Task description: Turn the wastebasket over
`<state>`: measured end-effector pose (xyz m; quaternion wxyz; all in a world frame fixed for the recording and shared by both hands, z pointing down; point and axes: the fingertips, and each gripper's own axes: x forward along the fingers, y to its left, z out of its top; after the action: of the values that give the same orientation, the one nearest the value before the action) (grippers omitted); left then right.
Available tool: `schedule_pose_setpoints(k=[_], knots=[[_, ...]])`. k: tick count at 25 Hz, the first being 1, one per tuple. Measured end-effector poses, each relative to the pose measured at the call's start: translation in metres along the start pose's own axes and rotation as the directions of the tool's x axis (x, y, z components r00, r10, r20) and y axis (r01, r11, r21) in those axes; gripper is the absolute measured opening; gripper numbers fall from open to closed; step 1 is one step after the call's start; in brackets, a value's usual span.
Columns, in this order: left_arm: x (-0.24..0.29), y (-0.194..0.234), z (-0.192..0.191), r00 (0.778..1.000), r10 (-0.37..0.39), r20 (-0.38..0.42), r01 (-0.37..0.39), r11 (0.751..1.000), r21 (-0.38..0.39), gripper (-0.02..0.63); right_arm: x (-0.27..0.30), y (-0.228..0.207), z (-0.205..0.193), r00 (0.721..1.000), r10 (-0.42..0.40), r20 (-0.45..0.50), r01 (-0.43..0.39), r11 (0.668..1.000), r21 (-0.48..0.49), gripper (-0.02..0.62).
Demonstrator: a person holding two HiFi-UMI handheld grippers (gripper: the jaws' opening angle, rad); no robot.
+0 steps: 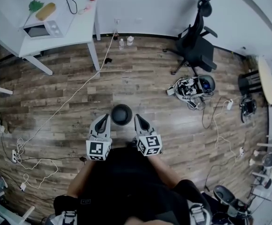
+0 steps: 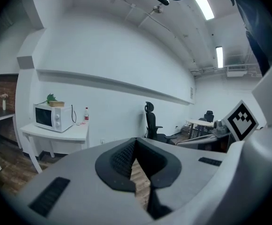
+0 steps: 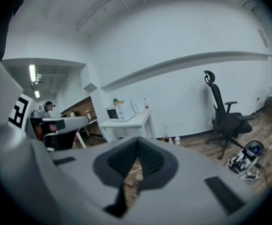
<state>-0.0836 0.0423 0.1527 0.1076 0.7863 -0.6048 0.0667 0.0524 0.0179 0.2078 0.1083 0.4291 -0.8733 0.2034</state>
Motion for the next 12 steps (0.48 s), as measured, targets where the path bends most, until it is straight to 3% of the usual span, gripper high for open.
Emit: schedule_pose_setpoints(k=[12], knots=[[0.014,-0.001,0.008,0.999,-0.017,0.029,0.017,1.0,0.016,0.035,0.012,0.005,0.007,0.999,0.037,0.0,-0.037,0.999,-0.02,0.032]])
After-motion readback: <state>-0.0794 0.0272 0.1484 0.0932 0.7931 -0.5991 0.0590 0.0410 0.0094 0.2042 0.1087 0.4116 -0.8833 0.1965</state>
